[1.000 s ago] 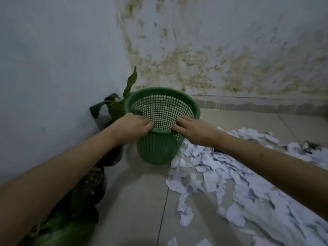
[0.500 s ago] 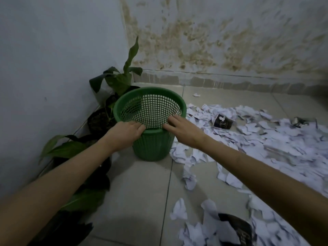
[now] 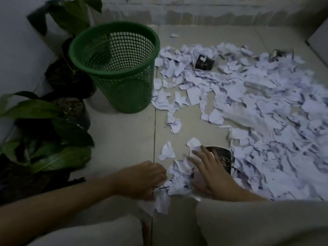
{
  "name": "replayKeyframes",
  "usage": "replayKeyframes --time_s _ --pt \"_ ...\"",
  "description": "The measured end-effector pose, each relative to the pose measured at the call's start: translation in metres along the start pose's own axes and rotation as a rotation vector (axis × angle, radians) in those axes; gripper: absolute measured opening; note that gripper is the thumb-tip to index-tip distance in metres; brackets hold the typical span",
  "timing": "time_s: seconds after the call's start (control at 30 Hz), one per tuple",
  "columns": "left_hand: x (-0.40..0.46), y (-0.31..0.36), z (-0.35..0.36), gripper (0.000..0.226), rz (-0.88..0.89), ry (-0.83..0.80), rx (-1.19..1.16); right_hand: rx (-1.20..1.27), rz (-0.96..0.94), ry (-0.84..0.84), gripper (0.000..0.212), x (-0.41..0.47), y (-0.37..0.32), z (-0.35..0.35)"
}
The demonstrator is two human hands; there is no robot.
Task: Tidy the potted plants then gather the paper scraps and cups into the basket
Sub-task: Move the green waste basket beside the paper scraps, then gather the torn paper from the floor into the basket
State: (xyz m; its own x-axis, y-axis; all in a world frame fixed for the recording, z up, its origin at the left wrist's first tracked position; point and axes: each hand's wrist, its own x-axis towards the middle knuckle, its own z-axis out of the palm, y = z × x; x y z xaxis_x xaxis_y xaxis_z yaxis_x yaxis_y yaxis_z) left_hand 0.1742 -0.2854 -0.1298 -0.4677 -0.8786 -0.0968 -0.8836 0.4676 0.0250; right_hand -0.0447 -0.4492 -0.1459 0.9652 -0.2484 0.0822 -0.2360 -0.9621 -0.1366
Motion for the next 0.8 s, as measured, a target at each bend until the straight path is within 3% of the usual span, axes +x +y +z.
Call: replayKeyframes --time_s 0.1,0.2,0.5,0.67,0.8 --pt "0.012 0.017 0.034 0.088 0.009 -0.048 0.091 -0.207 -0.101 -0.110 0.076 -0.029 0.001 0.034" --pt "0.031 0.016 0.052 0.105 -0.018 -0.050 0.047 -0.200 -0.129 -0.233 0.073 -0.026 0.007 0.048" --pt "0.079 -0.032 0.047 0.088 -0.469 -0.097 -0.027 -0.219 0.110 -0.274 0.061 0.048 0.041 0.027" --pt "0.063 -0.040 0.054 0.098 -0.411 -0.115 -0.013 -0.041 0.239 -0.013 0.070 -0.004 0.045 0.013" --pt "0.062 -0.037 0.062 0.109 -0.403 -0.123 -0.113 0.035 0.631 -0.086 0.090 -0.072 0.041 0.012"
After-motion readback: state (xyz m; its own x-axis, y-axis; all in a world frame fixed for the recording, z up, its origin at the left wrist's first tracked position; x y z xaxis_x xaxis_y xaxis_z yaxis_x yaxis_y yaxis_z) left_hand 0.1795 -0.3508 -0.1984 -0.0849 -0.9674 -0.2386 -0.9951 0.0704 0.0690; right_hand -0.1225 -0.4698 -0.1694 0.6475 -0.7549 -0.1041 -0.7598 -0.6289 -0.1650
